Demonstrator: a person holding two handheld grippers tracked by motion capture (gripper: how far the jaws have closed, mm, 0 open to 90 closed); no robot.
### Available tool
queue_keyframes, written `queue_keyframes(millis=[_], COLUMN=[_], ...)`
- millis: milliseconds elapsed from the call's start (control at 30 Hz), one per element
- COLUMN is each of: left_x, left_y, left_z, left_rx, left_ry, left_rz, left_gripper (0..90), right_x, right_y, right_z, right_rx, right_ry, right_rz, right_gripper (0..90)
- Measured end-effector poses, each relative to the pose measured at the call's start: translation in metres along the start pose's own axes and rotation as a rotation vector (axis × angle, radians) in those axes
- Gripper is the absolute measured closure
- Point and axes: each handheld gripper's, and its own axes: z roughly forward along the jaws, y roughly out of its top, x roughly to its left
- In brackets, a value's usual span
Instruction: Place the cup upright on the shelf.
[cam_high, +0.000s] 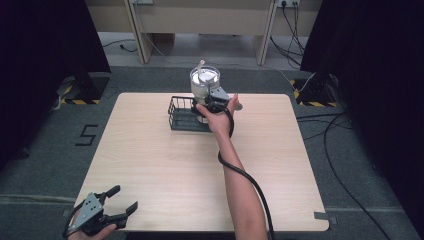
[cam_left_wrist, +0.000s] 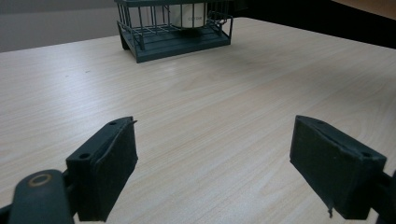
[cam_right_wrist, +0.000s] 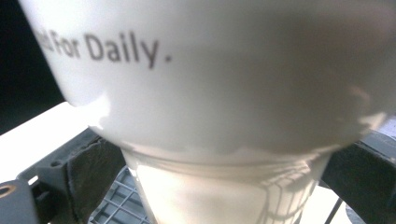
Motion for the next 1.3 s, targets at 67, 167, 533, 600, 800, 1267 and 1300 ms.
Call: queue_keyframes(millis=[67,167,533,600,800,1267,1300], left_x=[0.000,0.000,0.000,-0.001,-0.001,-0.002,-0.002], left_y=[0.000,0.000,0.000,0.000,0.000,0.000,0.000], left_z=[0.000,0.000,0.000,0.000,0.000,0.001,0.001], left_rx=[0.001,0.001,0.007,0.006,0.003,0.006,0.006], left_ry=[0.001,0.002,0.003,0.002,0.001,0.000,-0.001], left_rz=[0.000,-0.001,0.007,0.008,0.009,0.009,0.009], left_gripper=[14.2,14.2,14.2,14.2,14.2,14.2,14.2], right_x=[0.000,0.000,-0.002,-0.002,-0.005,-0.012,-0.013], right_y=[0.001,0.000,-0.004,-0.005,-0.008,-0.013,-0.015], right_z=[-0.002,-0.005,-0.021,-0.025,-0.039,-0.078,-0.081], right_rx=[-0.003,-0.004,-0.006,-0.006,-0.007,-0.012,-0.008], right_ry=[0.004,0.008,0.013,0.020,0.017,0.039,0.041], right_rz=[0.006,0.006,-0.003,0.001,-0.003,0.009,0.013], right_gripper=[3.3,2.9,0.5,0.5,0.5,1.9,2.0])
